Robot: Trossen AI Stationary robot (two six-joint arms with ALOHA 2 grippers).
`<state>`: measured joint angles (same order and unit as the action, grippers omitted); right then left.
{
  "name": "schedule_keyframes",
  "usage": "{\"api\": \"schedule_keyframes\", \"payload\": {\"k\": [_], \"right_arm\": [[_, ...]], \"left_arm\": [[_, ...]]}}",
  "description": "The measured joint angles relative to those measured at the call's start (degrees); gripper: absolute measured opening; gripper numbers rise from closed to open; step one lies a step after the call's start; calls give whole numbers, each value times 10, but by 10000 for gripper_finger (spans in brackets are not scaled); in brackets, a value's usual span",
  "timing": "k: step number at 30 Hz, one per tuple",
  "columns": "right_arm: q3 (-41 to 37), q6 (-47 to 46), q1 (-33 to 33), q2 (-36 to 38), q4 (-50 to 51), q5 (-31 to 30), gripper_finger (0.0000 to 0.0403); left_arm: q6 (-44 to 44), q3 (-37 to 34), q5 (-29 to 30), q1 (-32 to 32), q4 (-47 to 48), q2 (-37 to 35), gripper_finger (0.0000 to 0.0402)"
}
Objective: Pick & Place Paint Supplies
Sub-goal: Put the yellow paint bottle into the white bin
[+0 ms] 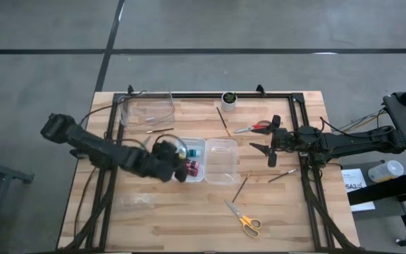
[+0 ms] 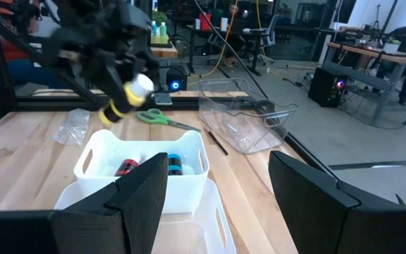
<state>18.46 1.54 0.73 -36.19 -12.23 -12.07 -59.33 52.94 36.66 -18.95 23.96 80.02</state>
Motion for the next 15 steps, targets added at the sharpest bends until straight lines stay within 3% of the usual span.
{"api": "schedule_keyframes", "payload": {"k": [15], "right_arm": [[0, 0, 0, 0, 0, 0, 244]], "left_arm": [[10, 0, -155, 99, -53, 100, 130]]}}
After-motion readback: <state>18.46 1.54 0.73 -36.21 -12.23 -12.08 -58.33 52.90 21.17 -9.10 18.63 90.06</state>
